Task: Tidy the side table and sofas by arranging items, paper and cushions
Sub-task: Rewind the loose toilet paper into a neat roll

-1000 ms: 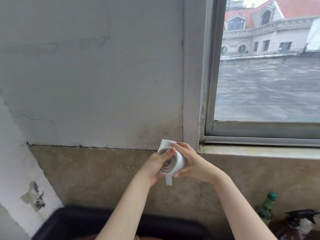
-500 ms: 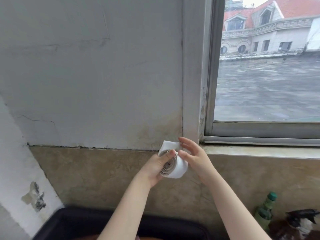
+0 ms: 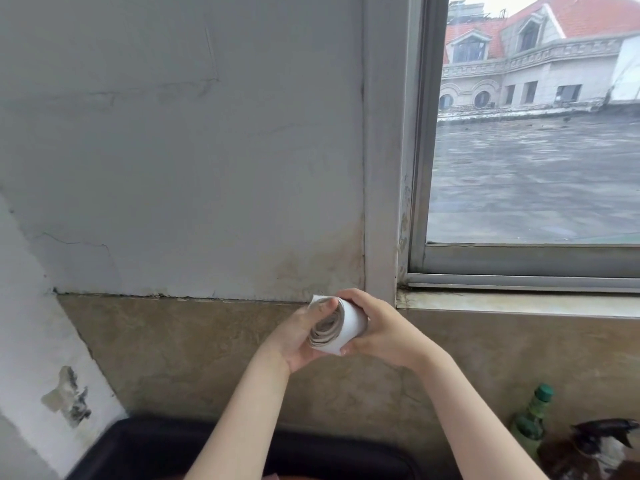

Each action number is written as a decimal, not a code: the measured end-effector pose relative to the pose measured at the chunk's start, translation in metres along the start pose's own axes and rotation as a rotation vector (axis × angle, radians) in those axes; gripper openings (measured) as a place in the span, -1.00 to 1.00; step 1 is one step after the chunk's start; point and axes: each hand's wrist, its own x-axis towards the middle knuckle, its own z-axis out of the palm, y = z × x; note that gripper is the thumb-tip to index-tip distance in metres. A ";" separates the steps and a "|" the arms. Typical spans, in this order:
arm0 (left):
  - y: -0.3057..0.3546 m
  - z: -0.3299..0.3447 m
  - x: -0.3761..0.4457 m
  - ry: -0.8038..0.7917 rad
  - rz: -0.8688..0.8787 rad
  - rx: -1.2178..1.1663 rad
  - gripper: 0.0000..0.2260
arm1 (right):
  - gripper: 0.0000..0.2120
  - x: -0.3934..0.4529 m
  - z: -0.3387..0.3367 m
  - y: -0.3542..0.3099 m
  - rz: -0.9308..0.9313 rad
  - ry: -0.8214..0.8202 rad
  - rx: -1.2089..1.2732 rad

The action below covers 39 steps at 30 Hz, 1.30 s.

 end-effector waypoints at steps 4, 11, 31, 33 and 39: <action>0.004 0.001 0.003 0.012 0.027 0.167 -0.26 | -0.34 0.000 0.002 0.004 -0.022 -0.011 -0.052; 0.006 0.003 -0.002 -0.058 0.093 0.357 -0.21 | -0.46 0.003 -0.005 0.006 0.199 0.096 0.676; 0.009 -0.014 -0.004 -0.161 -0.070 0.620 -0.35 | -0.83 0.016 -0.022 0.000 0.145 -0.131 0.059; 0.007 -0.017 -0.002 -0.104 -0.061 0.588 -0.26 | -0.82 0.016 -0.020 0.002 0.112 -0.047 0.026; 0.002 -0.019 -0.003 0.097 -0.065 0.405 -0.57 | -0.92 0.018 -0.009 0.009 -0.131 0.282 -0.197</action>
